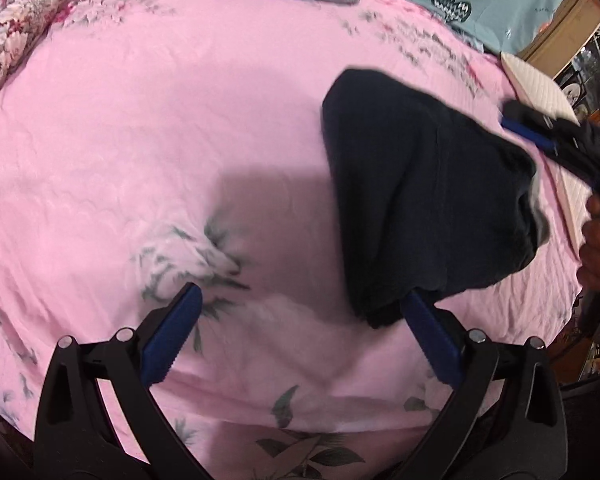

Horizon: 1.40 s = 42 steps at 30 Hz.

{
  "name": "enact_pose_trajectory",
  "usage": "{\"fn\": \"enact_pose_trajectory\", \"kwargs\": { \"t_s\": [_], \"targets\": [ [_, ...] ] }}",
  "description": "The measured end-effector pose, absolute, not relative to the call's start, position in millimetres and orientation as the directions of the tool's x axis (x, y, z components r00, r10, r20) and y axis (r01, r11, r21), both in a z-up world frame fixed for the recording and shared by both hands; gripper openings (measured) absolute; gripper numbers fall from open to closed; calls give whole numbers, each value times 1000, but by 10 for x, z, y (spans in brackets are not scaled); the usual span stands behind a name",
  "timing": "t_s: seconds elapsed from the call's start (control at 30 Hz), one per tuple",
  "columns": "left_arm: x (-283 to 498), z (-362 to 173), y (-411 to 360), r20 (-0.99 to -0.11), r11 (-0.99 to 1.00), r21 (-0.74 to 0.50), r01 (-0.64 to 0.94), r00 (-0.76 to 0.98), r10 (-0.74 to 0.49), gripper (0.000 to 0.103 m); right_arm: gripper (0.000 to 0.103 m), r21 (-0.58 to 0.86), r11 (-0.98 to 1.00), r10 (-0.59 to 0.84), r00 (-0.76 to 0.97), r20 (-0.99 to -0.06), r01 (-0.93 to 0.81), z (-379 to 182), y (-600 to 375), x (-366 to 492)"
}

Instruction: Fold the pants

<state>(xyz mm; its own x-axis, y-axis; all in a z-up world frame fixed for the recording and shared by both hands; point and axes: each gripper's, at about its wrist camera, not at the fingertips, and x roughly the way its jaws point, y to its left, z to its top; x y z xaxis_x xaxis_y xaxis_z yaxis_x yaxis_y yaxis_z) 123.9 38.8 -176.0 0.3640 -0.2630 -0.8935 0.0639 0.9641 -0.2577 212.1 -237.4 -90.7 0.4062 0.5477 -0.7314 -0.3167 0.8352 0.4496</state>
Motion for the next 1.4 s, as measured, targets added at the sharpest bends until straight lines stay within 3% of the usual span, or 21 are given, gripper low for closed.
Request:
{"fn": "enact_pose_trajectory", "kwargs": {
  "t_s": [0.27, 0.7, 0.87, 0.93, 1.0, 1.2, 1.4],
  "targets": [
    [1314, -1703, 137, -899, 949, -261, 175, 314, -305, 101, 37, 536, 838, 525, 429, -735, -106, -851, -3401, 1534],
    [1372, -1780, -72, -926, 949, -213, 234, 263, -273, 101, 37, 541, 840, 517, 353, -779, -36, -1285, -3294, 1177],
    [1363, -1780, -49, -929, 952, -201, 231, 263, -260, 101, 30, 593, 805, 550, 363, -753, 10, -1395, -3331, 1259],
    [1346, -1782, -19, -931, 954, -196, 227, 263, -254, 101, 16, 587, 809, 542, 360, -759, 20, -1411, -3327, 1295],
    [1354, -1781, 13, -932, 957, -192, 217, 266, -248, 101, 11, 563, 826, 532, 360, -767, -22, -1315, -3274, 1304],
    [1373, -1783, 68, -933, 960, -200, 198, 261, -248, 101, 10, 500, 852, 502, 503, -704, -152, -690, -3331, 1364],
    [1379, -1799, 89, -936, 962, -197, 188, 257, -242, 101, 10, 426, 904, 401, 427, -810, -39, -1170, -3546, 1405]
  ]
}}
